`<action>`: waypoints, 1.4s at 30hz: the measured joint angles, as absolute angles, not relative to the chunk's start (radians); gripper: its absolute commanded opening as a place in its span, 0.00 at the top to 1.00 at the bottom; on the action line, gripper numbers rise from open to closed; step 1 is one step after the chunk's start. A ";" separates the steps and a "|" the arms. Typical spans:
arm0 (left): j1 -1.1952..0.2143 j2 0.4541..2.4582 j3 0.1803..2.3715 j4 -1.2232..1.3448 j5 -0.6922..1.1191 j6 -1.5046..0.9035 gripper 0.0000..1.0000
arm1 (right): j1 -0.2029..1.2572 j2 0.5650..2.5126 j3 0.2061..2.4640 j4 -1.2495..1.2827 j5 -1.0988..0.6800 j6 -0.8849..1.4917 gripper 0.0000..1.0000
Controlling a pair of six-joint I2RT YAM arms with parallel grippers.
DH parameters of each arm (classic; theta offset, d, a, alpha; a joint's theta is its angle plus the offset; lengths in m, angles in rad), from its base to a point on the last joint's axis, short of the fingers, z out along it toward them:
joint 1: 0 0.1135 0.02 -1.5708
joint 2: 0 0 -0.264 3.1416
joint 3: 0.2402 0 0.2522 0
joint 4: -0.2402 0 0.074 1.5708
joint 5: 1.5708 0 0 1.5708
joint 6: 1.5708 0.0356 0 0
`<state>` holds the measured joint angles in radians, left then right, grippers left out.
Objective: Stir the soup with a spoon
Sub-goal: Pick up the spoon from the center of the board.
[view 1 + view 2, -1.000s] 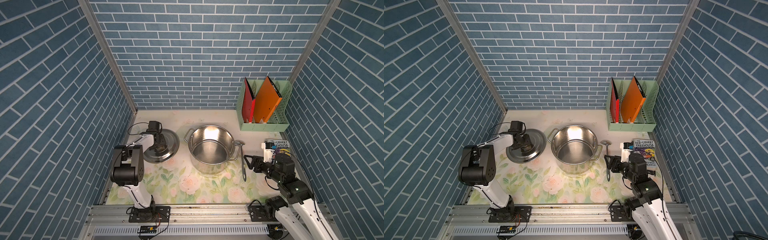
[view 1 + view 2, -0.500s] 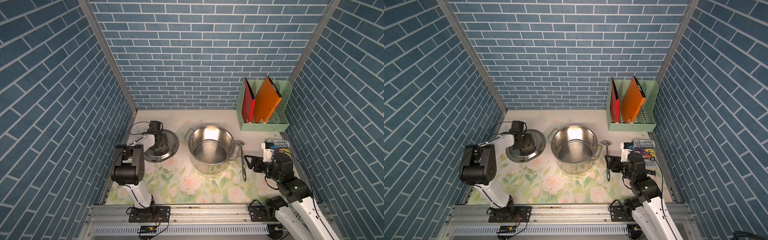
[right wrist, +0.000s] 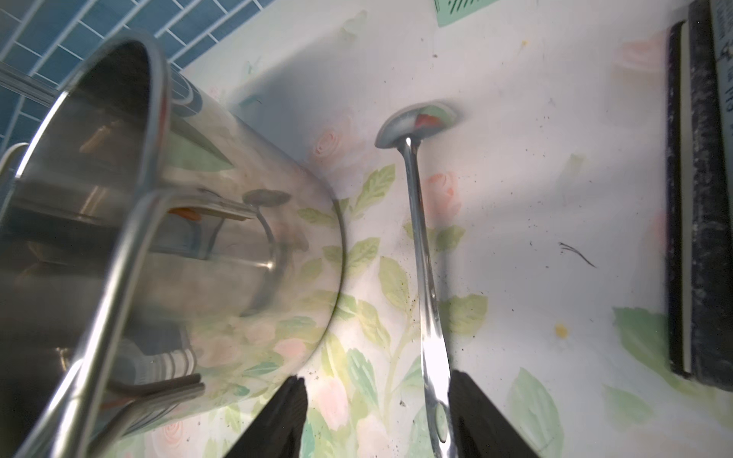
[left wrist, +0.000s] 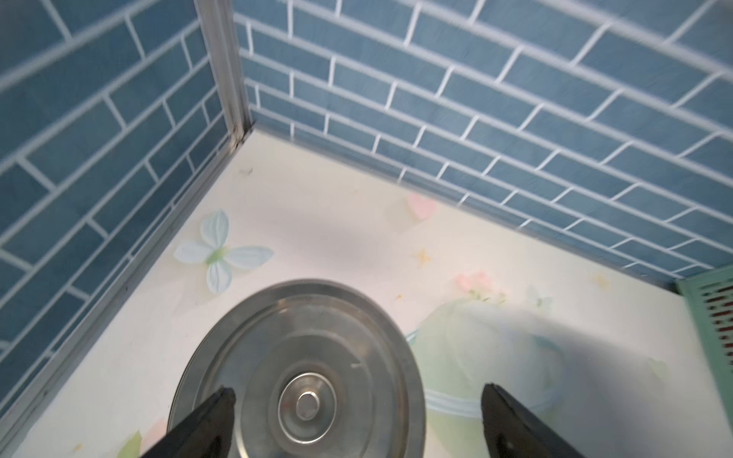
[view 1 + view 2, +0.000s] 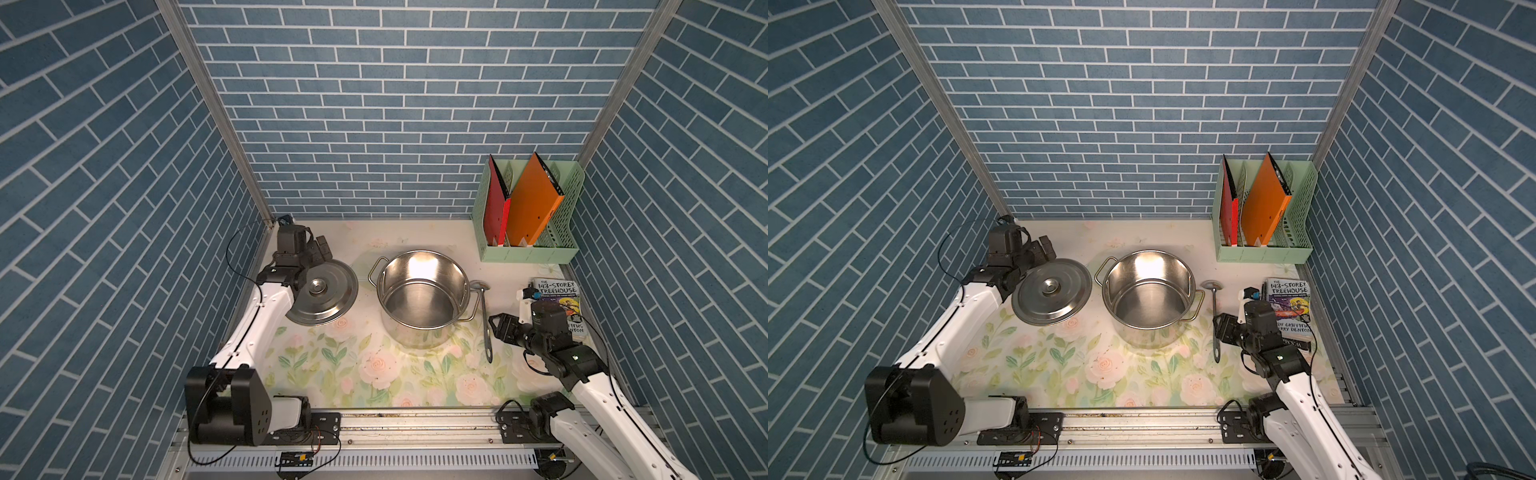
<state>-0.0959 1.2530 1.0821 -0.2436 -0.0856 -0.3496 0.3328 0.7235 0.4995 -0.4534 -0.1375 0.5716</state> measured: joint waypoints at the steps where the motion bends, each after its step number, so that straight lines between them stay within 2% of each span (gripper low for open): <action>1: -0.130 1.206 1.074 -0.225 -0.080 -0.334 0.00 | 0.333 0.757 0.492 -0.430 -0.138 0.572 0.40; 6: -0.286 0.988 0.904 -0.056 0.028 -0.271 0.00 | 0.317 0.961 0.439 -0.267 -0.164 0.571 0.40; 13: -0.306 0.853 0.724 0.074 0.210 -0.202 0.00 | 0.208 1.176 0.422 -0.039 -0.262 0.567 0.45; 22: -0.337 0.814 0.685 0.166 0.394 -0.144 0.00 | 0.180 1.327 0.422 0.117 -0.366 0.529 0.52; 27: -0.386 0.816 0.683 0.173 0.434 -0.105 0.00 | 0.136 1.362 0.416 0.181 -0.398 0.517 0.62; 35: -0.466 0.847 0.683 0.170 0.484 -0.026 0.00 | 0.093 1.420 0.393 0.292 -0.488 0.516 0.68; 38: -0.497 0.852 0.684 0.169 0.504 0.004 0.00 | 0.088 1.455 0.393 0.337 -0.526 0.517 0.76; 42: -0.531 0.871 0.694 0.150 0.518 0.042 0.00 | 0.082 1.488 0.393 0.365 -0.575 0.517 0.92</action>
